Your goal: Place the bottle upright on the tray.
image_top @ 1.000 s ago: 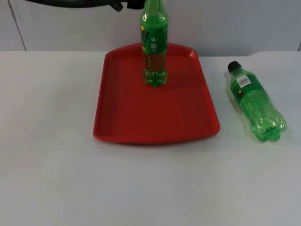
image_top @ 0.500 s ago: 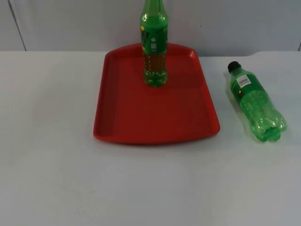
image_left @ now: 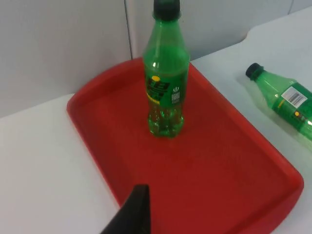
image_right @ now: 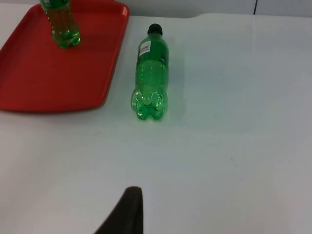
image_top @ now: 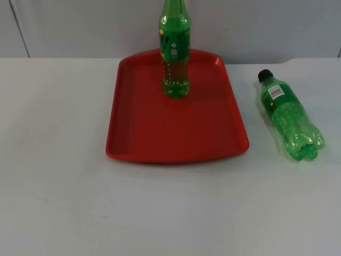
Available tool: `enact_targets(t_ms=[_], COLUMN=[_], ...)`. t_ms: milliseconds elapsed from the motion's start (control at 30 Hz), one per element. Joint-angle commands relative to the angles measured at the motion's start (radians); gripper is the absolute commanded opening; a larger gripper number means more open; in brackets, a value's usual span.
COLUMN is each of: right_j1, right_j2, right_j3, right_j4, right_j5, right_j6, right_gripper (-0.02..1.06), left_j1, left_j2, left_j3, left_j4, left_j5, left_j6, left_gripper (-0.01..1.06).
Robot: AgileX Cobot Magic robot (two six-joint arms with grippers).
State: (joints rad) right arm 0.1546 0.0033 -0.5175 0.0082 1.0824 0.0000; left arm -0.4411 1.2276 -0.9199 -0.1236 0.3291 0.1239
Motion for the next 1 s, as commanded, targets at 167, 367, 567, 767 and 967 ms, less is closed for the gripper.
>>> enact_targets(t_ms=[167, 367, 567, 767, 967], right_j1=[-0.004, -0.004, -0.004, -0.004, -0.004], right_j2=[-0.003, -0.003, -0.003, -0.003, -0.003], right_j3=[0.002, 0.002, 0.002, 0.002, 0.002], right_j4=[-0.002, -0.002, -0.002, -0.002, -0.002], right_j5=[-0.003, -0.003, -0.003, -0.003, -0.003], right_j6=[-0.016, -0.016, -0.016, -0.016, -0.016], right_gripper=[1.05, 1.05, 1.05, 1.05, 1.05], left_j1=[-0.007, -0.007, -0.007, -0.007, -0.007], left_j2=[-0.142, -0.241, -0.318, -0.469, -0.642], left_j3=[0.13, 0.217, 0.258, 0.352, 0.458], left_j4=[0.006, 0.006, 0.004, 0.004, -0.008], left_j5=[0.006, 0.015, 0.05, 0.057, 0.078], left_j6=[0.006, 0.029, 0.029, 0.029, 0.029], left_gripper=[1.05, 1.05, 1.05, 1.05, 1.05])
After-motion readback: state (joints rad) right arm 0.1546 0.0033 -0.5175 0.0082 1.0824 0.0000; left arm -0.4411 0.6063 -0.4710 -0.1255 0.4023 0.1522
